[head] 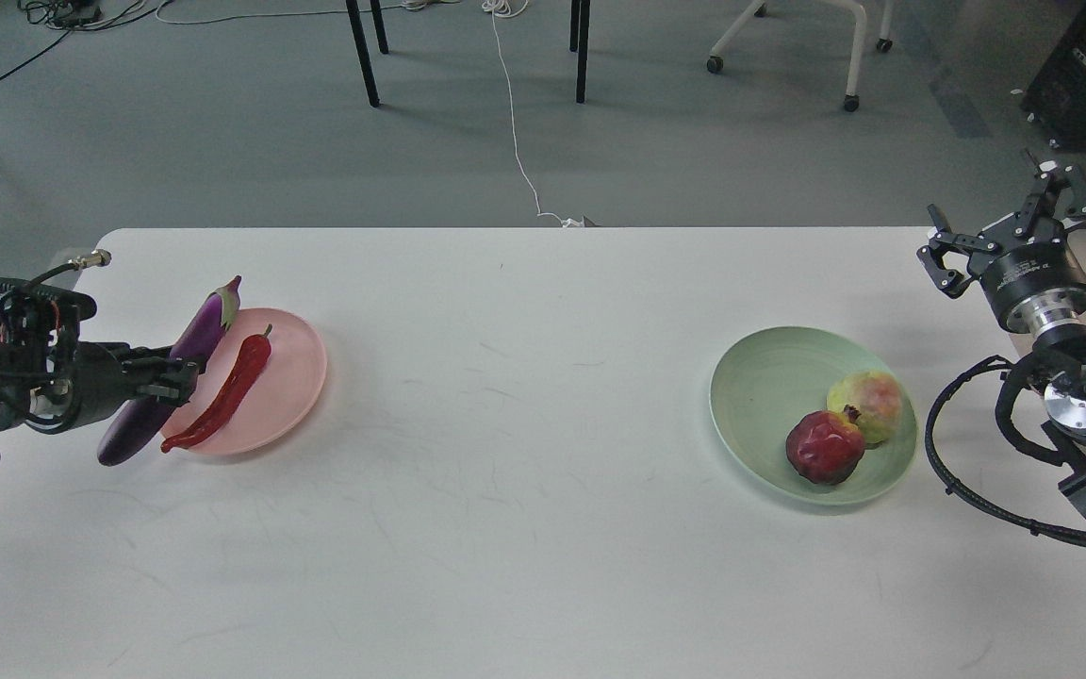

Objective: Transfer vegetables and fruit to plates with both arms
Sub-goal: 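Lift the eggplant onto the pink plate beside the chili and release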

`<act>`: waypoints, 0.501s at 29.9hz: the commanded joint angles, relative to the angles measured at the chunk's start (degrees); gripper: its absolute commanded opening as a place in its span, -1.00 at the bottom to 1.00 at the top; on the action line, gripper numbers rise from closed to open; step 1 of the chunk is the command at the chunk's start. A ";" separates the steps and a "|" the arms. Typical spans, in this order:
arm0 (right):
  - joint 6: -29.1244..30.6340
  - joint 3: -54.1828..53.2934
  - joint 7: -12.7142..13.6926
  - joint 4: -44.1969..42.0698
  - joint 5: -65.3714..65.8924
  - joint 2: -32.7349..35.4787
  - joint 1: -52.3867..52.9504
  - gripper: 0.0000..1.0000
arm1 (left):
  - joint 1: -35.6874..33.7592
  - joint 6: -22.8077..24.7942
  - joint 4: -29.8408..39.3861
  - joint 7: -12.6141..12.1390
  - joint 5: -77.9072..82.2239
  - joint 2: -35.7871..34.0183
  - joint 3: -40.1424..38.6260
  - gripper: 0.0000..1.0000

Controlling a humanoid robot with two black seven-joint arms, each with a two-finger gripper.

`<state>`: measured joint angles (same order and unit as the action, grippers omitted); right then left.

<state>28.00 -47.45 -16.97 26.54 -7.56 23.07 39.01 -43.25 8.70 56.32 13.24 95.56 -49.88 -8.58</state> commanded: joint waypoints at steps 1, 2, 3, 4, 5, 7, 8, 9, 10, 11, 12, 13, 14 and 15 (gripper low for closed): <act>0.00 0.08 0.00 0.01 0.00 -0.22 0.02 0.97 | 0.01 -0.26 -0.07 -0.06 0.07 0.31 0.06 0.16; 0.00 -0.01 0.00 0.01 0.00 -0.22 -0.07 0.97 | 0.01 -0.44 -0.07 -0.06 0.07 0.31 -0.03 0.20; 0.00 0.08 0.00 0.01 0.00 -0.13 -0.07 0.97 | 0.01 -0.79 -0.07 -0.06 -0.11 0.31 -0.03 0.28; 0.00 -0.01 0.00 0.01 0.00 -0.22 -0.07 0.97 | -0.08 -1.05 -0.07 0.03 -0.28 0.40 -0.12 0.36; 0.00 0.08 0.00 0.01 0.00 -0.22 0.02 0.97 | -0.08 -1.14 -0.07 0.20 -0.37 0.31 -0.38 0.44; 0.00 -0.01 0.00 0.01 0.00 -0.13 0.02 0.97 | -0.25 -1.23 -0.07 0.47 -0.81 0.22 -1.00 0.63; 0.00 0.08 0.00 0.01 0.00 -0.13 -0.07 0.97 | -0.34 -1.32 -0.07 0.56 -1.68 0.22 -1.17 0.75; 0.00 0.08 0.09 0.01 0.00 -0.22 -0.07 0.97 | -0.60 -1.32 -0.07 0.56 -3.26 0.13 -1.61 0.76; 0.00 0.08 0.09 0.01 0.00 -0.22 -0.07 0.97 | -0.87 -1.32 -0.07 0.38 -5.88 0.13 -2.31 0.76; 0.00 0.08 0.09 0.09 0.00 -0.22 -0.07 0.97 | -0.95 -1.23 -0.07 0.03 -8.61 0.13 -3.19 0.77; 0.00 -0.01 0.09 0.09 0.00 -0.31 0.02 0.97 | -1.22 -1.23 -0.15 -0.06 -12.03 0.13 -4.33 0.78; 0.00 -0.18 0.09 0.09 0.00 -0.40 0.02 0.97 | -1.92 -1.23 -0.24 -0.15 -15.28 0.13 -5.30 0.81; 0.00 -0.19 0.00 0.18 0.00 -0.40 0.28 0.97 | -3.05 -1.23 -0.50 -0.06 -19.40 0.22 -6.35 0.84; 0.00 -0.19 0.09 0.18 0.00 -0.48 0.72 0.97 | -4.02 -1.14 -0.85 -0.06 -23.79 0.57 -7.23 0.86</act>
<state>28.00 -47.50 -16.89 26.62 -7.56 22.75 38.97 -44.96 7.43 56.10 13.26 82.37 -49.72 -13.16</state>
